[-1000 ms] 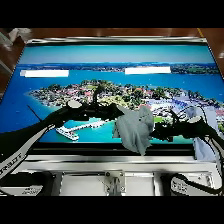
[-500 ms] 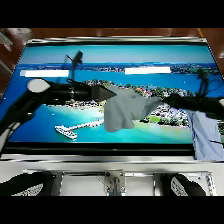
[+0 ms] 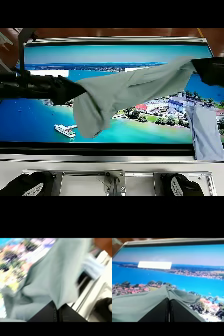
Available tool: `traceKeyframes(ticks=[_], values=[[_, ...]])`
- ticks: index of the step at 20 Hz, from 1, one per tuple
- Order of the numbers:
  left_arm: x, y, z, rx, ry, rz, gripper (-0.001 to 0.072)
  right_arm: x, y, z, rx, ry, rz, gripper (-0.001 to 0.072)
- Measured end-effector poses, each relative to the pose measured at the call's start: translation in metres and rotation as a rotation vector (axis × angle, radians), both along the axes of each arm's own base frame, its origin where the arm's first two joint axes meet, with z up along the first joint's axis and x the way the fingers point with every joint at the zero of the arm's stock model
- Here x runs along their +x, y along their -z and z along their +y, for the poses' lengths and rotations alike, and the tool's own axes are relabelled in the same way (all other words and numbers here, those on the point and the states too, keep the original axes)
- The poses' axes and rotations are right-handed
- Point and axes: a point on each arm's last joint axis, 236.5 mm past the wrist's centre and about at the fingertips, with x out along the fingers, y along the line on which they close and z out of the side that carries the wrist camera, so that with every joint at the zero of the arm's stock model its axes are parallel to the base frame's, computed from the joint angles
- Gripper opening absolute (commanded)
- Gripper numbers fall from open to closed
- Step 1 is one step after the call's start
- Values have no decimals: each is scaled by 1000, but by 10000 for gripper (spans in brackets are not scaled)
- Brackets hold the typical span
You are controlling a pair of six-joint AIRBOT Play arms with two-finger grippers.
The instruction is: Fold the shirts.
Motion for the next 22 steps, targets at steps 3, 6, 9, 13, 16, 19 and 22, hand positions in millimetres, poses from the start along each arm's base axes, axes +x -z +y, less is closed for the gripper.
traceKeyframes(ticks=[3,6,9,13,16,19,22], values=[[3,8,26,112,-75,4,32,-12,-5,1,-37,1,-9,59],[5,-14,42,148,-130,-60,32,-21,-8,-6,-92,34,-22,59],[4,-63,53,129,-173,-181,33,-35,-17,-8,-120,60,-48,59],[-11,-135,62,65,-207,-350,33,-55,-39,-6,-114,88,-106,59],[-24,-160,68,52,-210,-404,33,-69,-50,-3,-112,98,-114,59],[-37,-143,72,121,-171,-343,33,-81,-36,-1,-112,95,-23,59],[-58,-111,79,226,-111,-228,34,-92,-11,1,-103,78,107,59]])
